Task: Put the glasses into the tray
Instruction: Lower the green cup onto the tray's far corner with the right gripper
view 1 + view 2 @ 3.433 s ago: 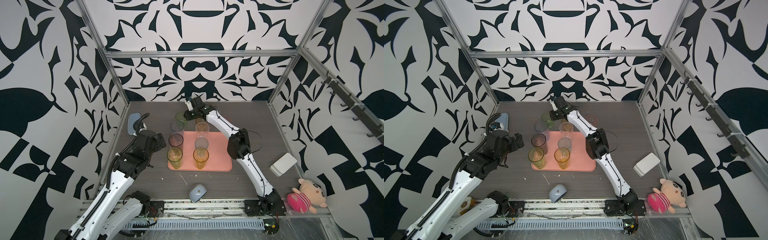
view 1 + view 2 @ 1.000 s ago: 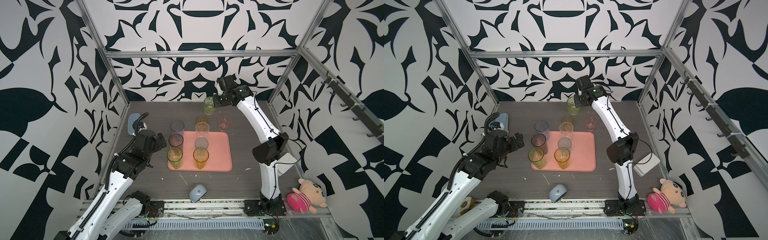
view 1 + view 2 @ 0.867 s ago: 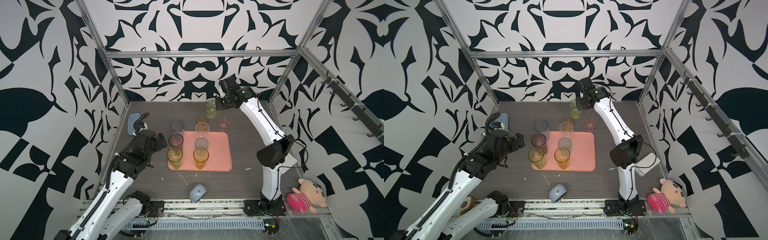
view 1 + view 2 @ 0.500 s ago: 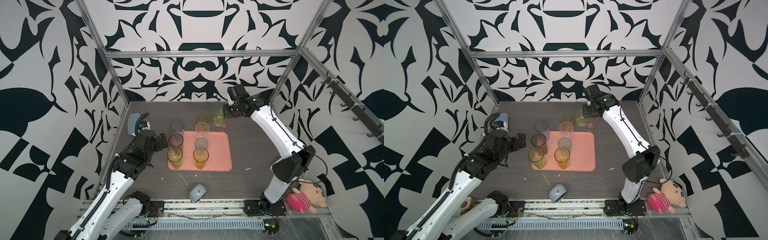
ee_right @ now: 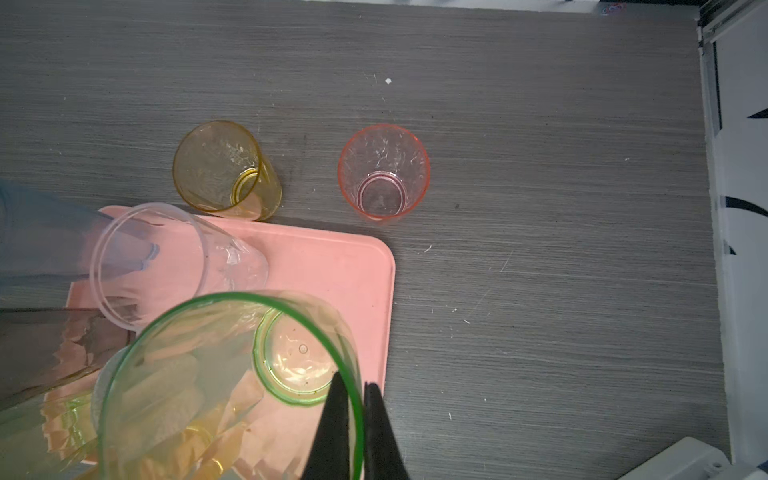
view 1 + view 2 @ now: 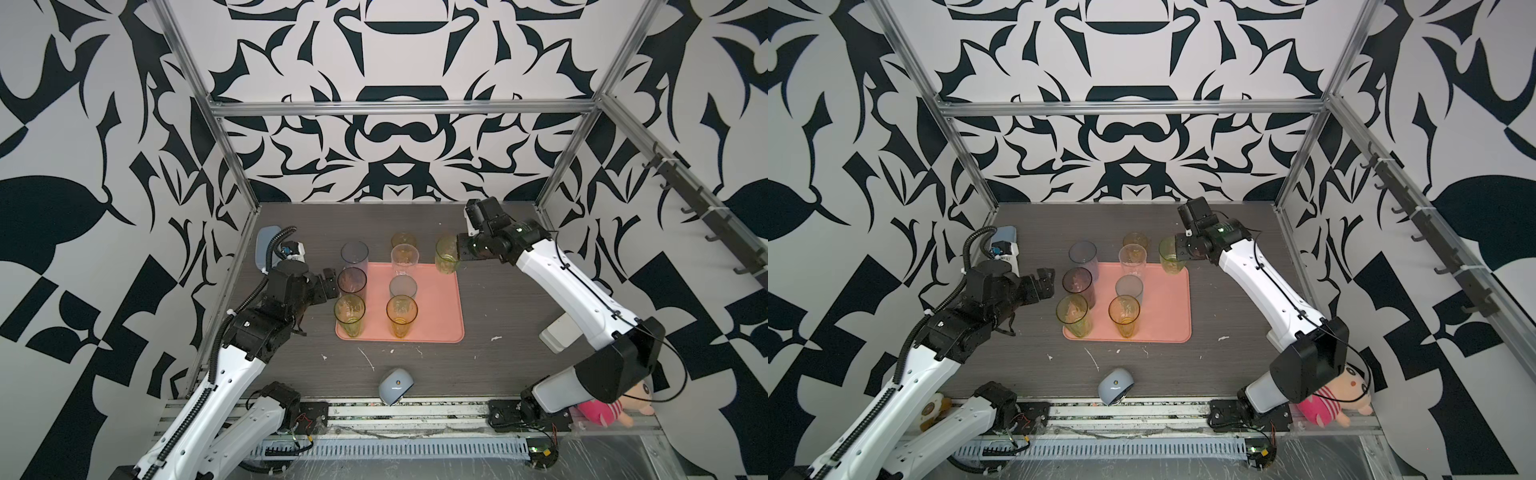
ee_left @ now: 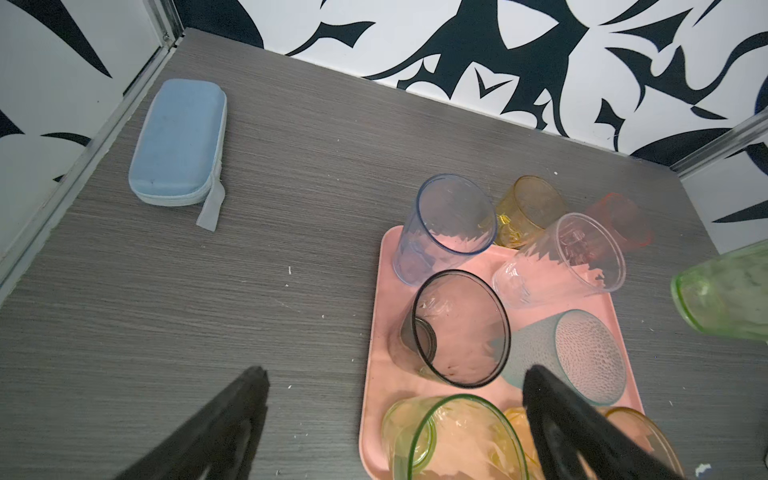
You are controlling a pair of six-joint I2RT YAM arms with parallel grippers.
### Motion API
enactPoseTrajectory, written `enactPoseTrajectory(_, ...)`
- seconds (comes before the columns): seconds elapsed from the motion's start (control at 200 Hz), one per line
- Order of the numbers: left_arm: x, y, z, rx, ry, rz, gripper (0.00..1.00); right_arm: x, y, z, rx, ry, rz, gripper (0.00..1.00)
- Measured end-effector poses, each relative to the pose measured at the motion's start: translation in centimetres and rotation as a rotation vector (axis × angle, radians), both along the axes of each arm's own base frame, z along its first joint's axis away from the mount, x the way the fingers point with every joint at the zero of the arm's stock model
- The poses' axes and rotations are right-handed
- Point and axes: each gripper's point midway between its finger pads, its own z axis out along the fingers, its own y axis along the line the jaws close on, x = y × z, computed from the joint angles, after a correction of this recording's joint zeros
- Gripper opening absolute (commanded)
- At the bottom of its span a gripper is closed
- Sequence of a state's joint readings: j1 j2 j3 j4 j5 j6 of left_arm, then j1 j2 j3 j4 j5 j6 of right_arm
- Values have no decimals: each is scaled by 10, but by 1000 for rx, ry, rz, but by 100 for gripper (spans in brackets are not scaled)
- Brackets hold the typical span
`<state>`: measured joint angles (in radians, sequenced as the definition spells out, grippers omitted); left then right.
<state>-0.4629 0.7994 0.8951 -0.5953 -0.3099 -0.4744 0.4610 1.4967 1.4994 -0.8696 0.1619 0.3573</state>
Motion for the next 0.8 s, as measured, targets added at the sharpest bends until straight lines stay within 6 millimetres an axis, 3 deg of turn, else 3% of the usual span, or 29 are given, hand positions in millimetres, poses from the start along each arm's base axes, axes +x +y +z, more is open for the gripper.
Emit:
enactPoseTrajectory(0.49, -3, -3, 3, -23, -7, -21, 100, -6, -1, -70, -1, 56, -15, 0)
enactPoseTrajectory(0.8, -2, -7, 0, -29, 9, -32, 99, 1, 3, -93, 17, 52, -29, 0)
